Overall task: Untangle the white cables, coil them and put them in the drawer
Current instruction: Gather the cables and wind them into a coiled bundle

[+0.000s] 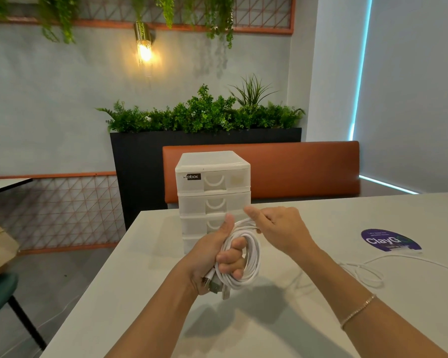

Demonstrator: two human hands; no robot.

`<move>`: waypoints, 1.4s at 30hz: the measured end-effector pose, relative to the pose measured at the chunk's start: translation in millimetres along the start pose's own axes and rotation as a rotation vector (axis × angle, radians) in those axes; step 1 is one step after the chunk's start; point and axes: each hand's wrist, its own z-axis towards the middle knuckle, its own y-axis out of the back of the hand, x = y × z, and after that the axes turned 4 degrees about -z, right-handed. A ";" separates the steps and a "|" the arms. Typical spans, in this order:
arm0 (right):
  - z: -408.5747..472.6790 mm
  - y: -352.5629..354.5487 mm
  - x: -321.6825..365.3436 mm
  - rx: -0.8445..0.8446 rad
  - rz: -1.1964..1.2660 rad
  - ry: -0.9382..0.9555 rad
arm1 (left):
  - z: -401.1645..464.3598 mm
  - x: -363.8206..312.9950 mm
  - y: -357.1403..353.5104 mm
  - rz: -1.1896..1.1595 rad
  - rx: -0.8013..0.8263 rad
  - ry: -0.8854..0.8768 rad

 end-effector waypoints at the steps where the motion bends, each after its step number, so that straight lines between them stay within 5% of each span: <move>1: 2.5 -0.1 -1.1 -0.013 0.022 -0.013 | 0.9 0.4 -0.8 -0.045 0.012 0.007; 14: -24.5 -31.4 23.7 0.125 0.335 -0.237 | -0.4 -11.5 0.1 -0.370 -0.004 -0.329; 22: -61.1 -25.1 26.5 0.316 -0.244 -0.080 | 3.2 -11.1 1.8 -0.308 -0.194 -0.331; 30: -71.2 -2.1 44.7 0.501 -0.656 0.207 | 6.6 1.9 -12.4 0.349 -0.376 -0.314; 37: -58.9 36.1 59.3 0.491 -0.527 0.173 | 14.7 12.4 -16.4 0.929 -0.527 -0.276; 42: -37.9 73.0 58.1 0.473 -0.441 0.116 | 11.9 16.5 -17.0 1.170 -0.418 -0.253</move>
